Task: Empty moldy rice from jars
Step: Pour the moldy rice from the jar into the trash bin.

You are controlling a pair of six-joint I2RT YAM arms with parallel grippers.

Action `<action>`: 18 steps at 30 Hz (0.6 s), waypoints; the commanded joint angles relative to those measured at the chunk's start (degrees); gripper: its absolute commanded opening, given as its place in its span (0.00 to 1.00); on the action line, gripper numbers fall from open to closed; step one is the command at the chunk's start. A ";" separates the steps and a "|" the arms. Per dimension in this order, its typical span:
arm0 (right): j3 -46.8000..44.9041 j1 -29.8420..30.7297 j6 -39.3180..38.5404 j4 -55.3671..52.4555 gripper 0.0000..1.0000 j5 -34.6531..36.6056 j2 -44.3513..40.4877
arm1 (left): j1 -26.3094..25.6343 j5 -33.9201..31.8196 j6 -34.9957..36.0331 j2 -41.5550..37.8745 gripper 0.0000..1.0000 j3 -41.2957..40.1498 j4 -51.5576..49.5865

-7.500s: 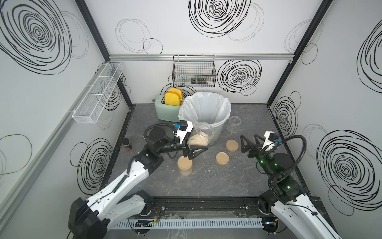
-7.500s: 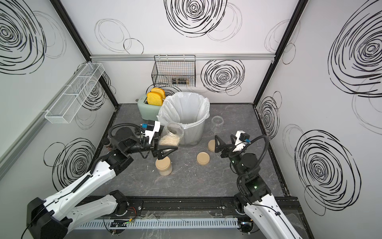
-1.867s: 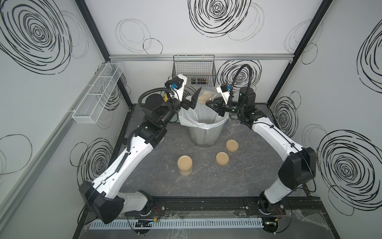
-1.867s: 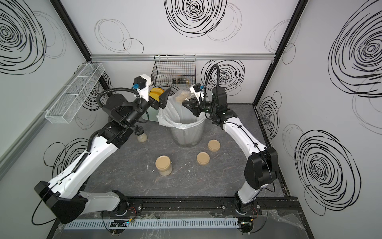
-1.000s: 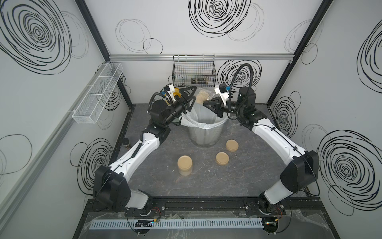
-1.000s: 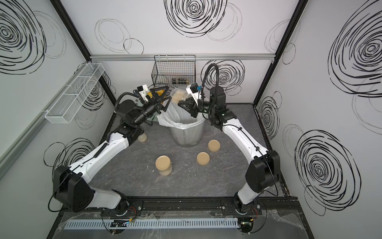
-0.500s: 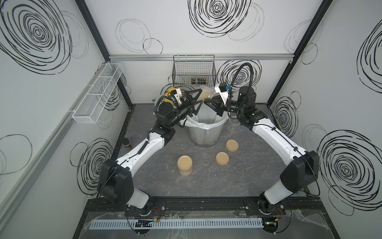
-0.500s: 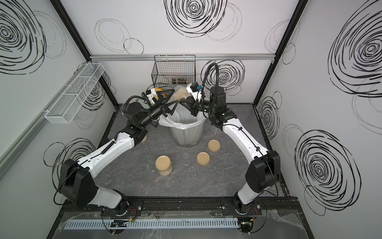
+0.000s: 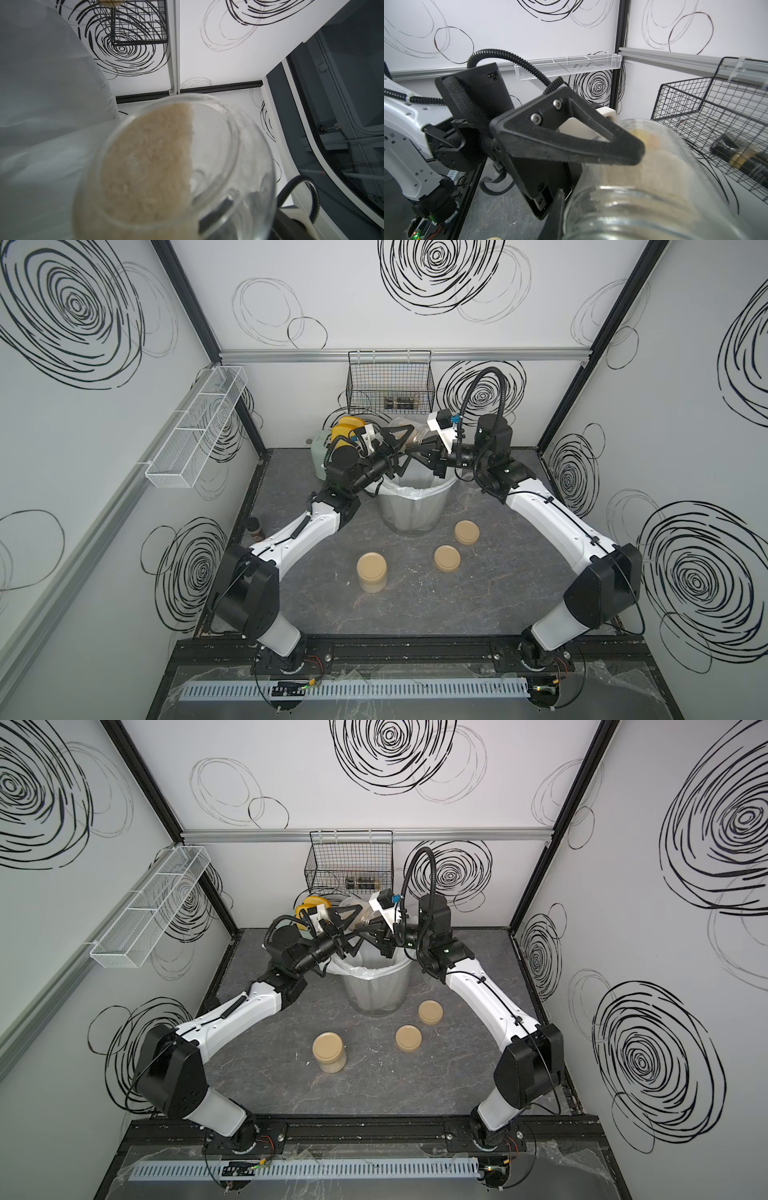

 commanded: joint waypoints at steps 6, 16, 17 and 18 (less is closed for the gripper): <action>-1.50 1.19 -0.47 6.61 0.00 -7.41 -6.18 | 0.45 -0.78 -4.78 2.64 0.96 2.05 6.82; -3.25 1.60 0.43 7.15 0.00 -8.45 -7.24 | 0.61 -2.99 -6.77 3.27 0.96 1.63 9.93; -3.44 1.64 0.61 7.42 0.00 -8.45 -7.31 | 0.64 -3.23 -6.82 3.28 0.96 1.52 10.38; -3.63 1.72 0.73 7.67 0.00 -8.45 -7.34 | 0.55 -3.33 -6.87 3.37 0.97 1.52 10.85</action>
